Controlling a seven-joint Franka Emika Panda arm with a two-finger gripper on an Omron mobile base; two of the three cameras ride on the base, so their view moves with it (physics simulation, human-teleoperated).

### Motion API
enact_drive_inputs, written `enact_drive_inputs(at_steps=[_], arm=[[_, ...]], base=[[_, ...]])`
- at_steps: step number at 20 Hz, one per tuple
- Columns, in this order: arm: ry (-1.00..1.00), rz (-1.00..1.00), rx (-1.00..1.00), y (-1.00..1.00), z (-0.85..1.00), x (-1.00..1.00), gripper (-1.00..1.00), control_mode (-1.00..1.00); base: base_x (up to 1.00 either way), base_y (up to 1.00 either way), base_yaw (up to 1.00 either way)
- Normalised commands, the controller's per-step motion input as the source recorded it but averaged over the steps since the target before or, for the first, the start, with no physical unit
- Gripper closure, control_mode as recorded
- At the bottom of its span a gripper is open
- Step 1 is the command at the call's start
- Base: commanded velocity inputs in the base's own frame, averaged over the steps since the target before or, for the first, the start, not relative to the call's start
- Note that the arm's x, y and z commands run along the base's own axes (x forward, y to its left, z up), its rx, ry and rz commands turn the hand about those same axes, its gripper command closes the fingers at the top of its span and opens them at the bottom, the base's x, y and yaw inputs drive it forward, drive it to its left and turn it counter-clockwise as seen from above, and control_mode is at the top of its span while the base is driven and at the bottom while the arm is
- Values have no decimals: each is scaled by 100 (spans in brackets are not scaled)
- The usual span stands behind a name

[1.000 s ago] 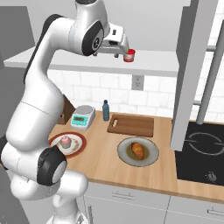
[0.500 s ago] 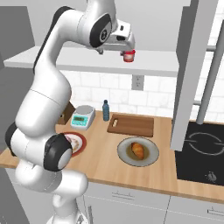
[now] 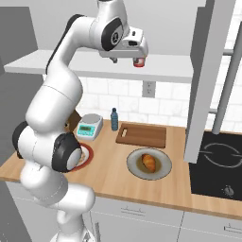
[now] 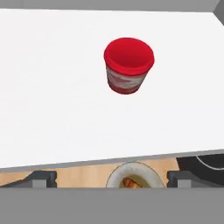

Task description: From the different types of pastries on the counter, select a croissant and place it on the cutting board. Then retrieve a jar of jam from the cabinet and place it alongside the croissant on the cutting board.

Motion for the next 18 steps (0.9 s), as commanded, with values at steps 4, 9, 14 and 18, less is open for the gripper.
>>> enact_drive_inputs(at_steps=[4, 9, 14, 18], arm=[[-2, -2, 1, -7, 2, 33, -100, -100], [0, 0, 11, -36, 3, 67, -100, -100], [-3, 0, 3, -4, 0, 13, -100, -100], [0, 0, 4, 0, 0, 22, -100, -100]], base=[[0, 0, 0], [0, 0, 0], [0, 0, 0], [0, 0, 0]])
